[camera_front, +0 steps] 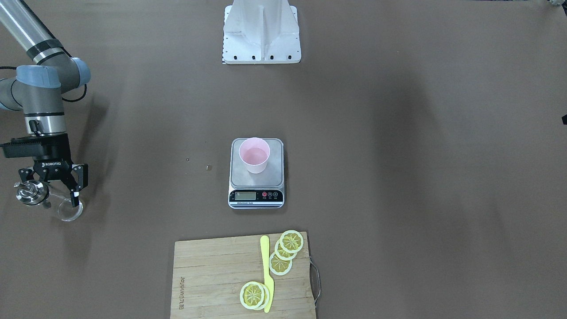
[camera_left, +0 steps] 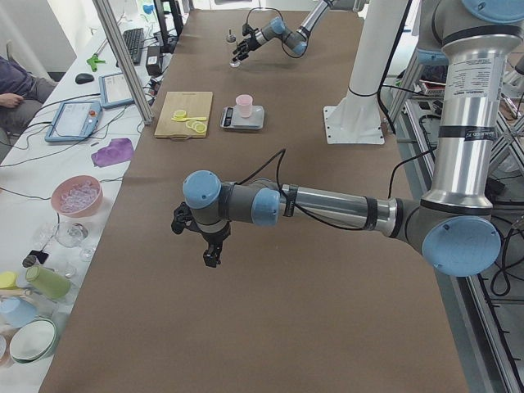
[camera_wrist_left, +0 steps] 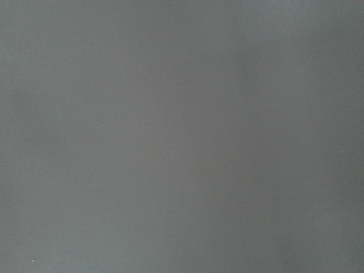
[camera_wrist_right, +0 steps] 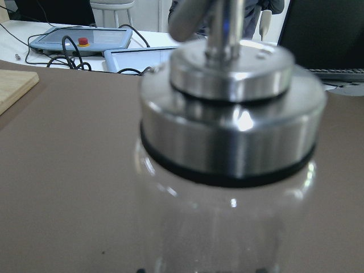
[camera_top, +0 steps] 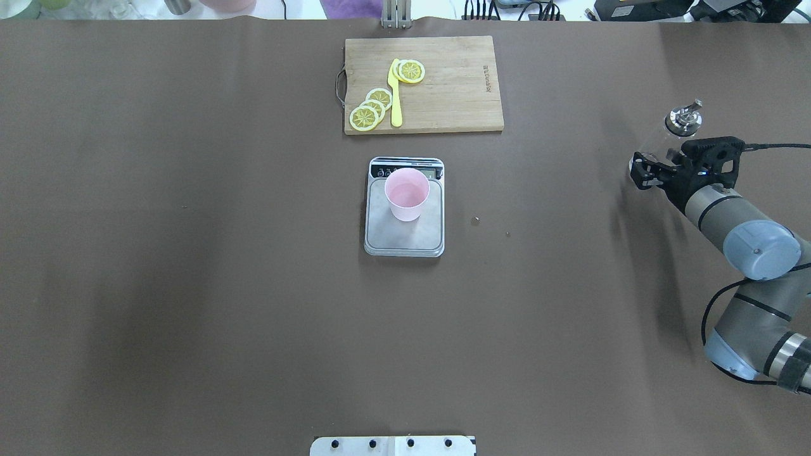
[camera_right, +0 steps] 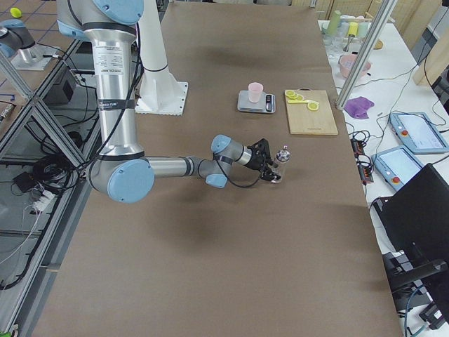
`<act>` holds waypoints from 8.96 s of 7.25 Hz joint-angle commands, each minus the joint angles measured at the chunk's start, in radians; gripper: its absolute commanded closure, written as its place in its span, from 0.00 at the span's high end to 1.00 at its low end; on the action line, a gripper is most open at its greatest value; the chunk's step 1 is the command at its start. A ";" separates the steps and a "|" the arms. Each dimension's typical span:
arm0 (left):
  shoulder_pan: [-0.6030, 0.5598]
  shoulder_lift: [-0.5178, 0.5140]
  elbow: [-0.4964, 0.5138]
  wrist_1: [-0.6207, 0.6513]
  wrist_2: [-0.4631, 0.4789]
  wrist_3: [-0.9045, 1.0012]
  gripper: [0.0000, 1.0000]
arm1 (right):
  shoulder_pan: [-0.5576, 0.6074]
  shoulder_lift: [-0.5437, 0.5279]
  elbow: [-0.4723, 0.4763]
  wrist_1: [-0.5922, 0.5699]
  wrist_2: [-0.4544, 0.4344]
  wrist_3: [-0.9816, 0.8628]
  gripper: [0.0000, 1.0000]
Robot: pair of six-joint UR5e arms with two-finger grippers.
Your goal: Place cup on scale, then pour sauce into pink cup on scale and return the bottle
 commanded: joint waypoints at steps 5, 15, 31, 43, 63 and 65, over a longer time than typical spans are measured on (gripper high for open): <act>0.000 0.000 0.000 0.000 -0.001 0.000 0.99 | -0.012 -0.003 -0.002 0.000 -0.025 0.035 1.00; 0.000 0.002 -0.003 0.000 -0.001 0.008 0.99 | -0.094 -0.249 0.173 0.129 -0.055 0.100 1.00; 0.000 0.002 -0.009 0.008 0.004 0.006 0.99 | 0.821 0.062 0.022 -0.820 1.098 -0.855 1.00; -0.063 0.020 -0.064 0.074 0.185 0.028 0.99 | 0.857 0.025 0.133 -1.344 1.115 -1.167 1.00; -0.052 0.035 -0.012 0.064 0.211 0.020 0.99 | 0.934 -0.109 0.218 -1.179 1.140 -1.178 1.00; -0.052 0.034 -0.011 0.064 0.213 0.018 0.99 | 0.934 -0.109 0.221 -1.178 1.141 -1.180 1.00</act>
